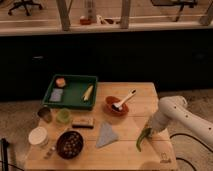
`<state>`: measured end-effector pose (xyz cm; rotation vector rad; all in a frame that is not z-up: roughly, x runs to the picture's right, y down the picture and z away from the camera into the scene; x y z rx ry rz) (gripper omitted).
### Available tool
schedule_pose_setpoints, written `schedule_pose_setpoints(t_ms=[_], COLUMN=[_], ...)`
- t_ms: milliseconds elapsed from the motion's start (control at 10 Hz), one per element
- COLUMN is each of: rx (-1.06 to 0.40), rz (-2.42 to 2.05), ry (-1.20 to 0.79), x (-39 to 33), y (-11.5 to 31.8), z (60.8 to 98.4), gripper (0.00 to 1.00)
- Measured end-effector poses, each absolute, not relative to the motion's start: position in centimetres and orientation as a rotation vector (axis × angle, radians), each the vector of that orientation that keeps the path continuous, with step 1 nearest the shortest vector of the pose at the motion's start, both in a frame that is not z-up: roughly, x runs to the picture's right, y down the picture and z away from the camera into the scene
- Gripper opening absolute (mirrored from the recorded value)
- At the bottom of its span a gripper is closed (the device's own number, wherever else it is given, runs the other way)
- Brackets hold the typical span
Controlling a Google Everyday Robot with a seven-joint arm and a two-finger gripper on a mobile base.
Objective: Place pepper in plastic cup
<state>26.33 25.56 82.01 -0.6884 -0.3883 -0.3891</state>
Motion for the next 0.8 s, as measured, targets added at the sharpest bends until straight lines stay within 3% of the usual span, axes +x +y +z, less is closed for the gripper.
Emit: schedule_pose_setpoints(t_ms=[800], rx=[-0.731], rz=[-0.357], ry=[-0.373], x=[26.3], y=[21.3], z=[80.1], gripper=[0.0])
